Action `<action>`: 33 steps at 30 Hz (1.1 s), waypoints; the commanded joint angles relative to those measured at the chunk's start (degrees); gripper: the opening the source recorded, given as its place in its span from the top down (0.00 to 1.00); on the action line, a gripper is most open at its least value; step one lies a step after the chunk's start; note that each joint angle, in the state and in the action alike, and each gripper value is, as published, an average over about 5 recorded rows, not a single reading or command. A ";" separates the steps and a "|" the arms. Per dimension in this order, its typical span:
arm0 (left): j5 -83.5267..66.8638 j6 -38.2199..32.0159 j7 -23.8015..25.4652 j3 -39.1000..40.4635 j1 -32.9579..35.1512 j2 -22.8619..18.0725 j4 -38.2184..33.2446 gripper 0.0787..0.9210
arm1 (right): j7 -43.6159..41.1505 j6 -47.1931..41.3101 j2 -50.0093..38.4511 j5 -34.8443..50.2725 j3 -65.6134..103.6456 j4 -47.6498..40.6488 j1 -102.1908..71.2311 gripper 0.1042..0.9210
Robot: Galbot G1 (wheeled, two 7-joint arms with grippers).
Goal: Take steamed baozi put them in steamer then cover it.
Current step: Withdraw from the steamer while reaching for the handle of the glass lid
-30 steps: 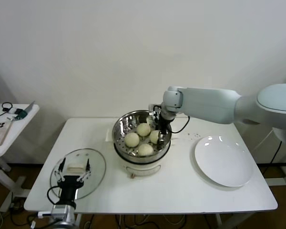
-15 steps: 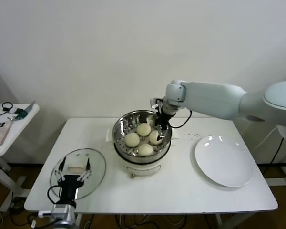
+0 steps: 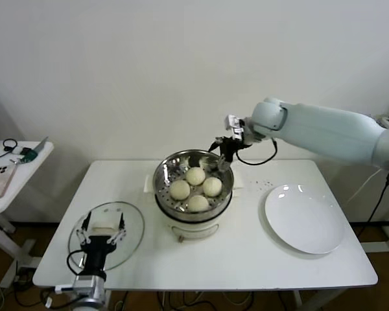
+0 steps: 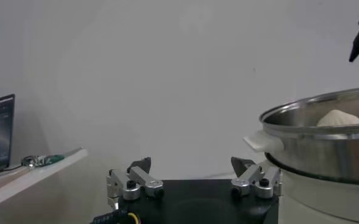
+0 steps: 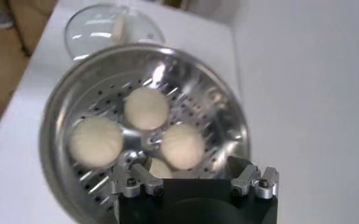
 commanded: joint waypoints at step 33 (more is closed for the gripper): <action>71.83 14.31 5.27 -3.91 2.43 5.36 -3.90 0.12 | 36.58 6.53 -3.02 -17.73 111.22 27.04 -103.66 0.12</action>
